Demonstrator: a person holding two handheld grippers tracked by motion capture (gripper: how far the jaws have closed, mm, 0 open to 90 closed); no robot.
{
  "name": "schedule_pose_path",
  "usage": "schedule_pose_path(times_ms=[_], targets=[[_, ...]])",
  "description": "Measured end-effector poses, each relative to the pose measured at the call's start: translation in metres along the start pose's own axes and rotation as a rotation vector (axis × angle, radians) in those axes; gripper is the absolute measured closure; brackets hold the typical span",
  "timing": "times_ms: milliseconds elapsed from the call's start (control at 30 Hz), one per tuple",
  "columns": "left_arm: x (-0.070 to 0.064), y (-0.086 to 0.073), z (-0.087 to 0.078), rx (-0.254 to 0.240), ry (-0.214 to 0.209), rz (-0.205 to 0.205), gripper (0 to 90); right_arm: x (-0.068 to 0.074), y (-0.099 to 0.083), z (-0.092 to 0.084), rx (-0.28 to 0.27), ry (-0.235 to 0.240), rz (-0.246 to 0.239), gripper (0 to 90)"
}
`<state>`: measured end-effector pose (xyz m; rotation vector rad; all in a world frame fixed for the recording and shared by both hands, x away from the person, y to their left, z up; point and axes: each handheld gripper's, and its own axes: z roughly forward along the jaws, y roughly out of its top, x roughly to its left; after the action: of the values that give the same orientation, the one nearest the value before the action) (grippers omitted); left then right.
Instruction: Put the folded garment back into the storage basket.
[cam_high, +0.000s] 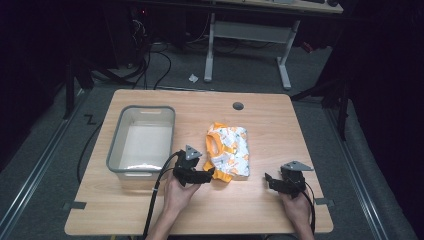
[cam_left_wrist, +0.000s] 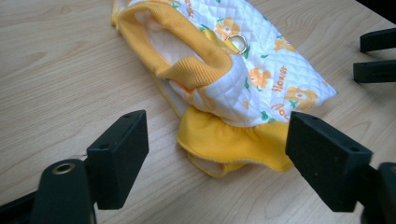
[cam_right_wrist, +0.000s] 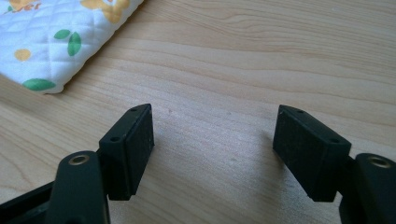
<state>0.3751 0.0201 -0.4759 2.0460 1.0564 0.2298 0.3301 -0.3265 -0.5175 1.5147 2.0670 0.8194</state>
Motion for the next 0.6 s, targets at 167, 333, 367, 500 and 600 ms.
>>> schedule_pose_path(times_ms=[167,333,367,500,600], targets=[[-0.001,0.009,0.005,0.013,0.007,0.004,16.7,0.0,0.0,0.0,0.0,0.002,-0.003,29.0],[-0.002,0.023,0.011,0.023,0.01,0.011,15.4,0.0,0.0,0.0,0.0,0.002,-0.001,29.0],[-0.001,0.026,0.013,0.026,0.01,0.009,15.4,0.0,0.0,0.0,0.0,0.002,-0.001,29.0],[0.002,0.037,0.02,0.033,0.008,-0.006,15.3,0.0,0.0,0.0,0.0,0.003,-0.003,28.9],[0.004,0.042,0.027,0.039,0.006,-0.01,15.3,0.0,0.0,0.0,0.0,0.003,-0.004,29.0]])
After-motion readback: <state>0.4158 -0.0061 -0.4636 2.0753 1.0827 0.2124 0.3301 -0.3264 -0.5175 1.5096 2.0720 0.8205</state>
